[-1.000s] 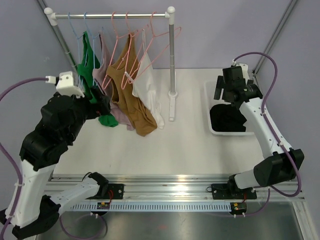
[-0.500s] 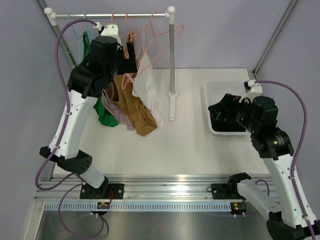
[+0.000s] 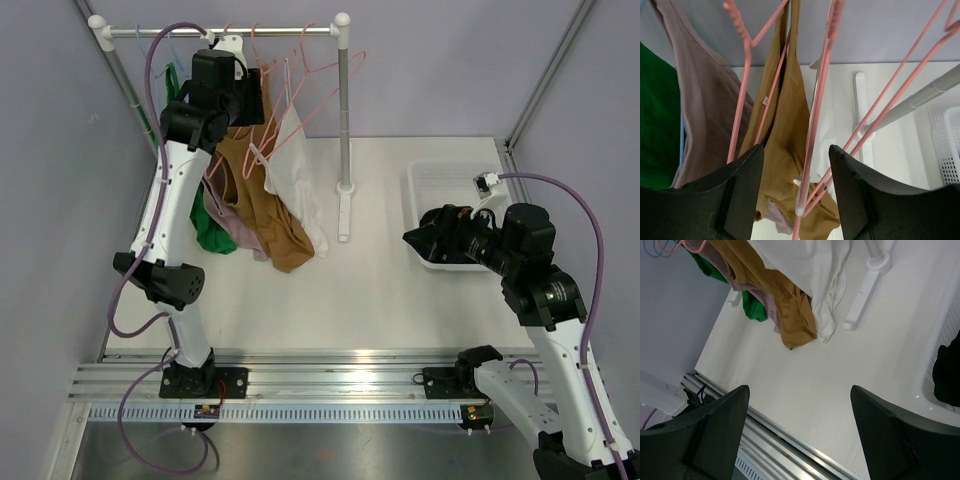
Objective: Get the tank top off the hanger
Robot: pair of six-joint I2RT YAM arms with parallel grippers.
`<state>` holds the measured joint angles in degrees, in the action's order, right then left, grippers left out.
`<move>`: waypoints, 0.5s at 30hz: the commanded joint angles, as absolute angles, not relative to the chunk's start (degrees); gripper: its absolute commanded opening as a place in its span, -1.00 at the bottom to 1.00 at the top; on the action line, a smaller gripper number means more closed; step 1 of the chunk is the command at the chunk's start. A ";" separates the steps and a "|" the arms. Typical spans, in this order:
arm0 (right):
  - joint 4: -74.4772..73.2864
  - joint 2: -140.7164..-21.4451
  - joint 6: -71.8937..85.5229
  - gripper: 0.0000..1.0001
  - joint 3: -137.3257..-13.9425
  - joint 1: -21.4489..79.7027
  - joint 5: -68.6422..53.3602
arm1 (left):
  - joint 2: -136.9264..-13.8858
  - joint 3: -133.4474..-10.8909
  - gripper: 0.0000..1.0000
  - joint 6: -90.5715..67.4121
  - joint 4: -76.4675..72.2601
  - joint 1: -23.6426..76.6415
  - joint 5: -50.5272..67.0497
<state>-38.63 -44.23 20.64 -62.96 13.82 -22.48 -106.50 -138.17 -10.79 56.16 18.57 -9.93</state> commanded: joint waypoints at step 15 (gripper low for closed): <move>-34.98 -43.50 21.53 0.75 -62.31 13.71 -27.86 | -107.93 -139.92 -1.00 -11.42 50.01 17.75 -5.45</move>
<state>-37.47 -43.57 20.88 -62.33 13.82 -25.87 -111.26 -138.17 -10.85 53.74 18.04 -6.87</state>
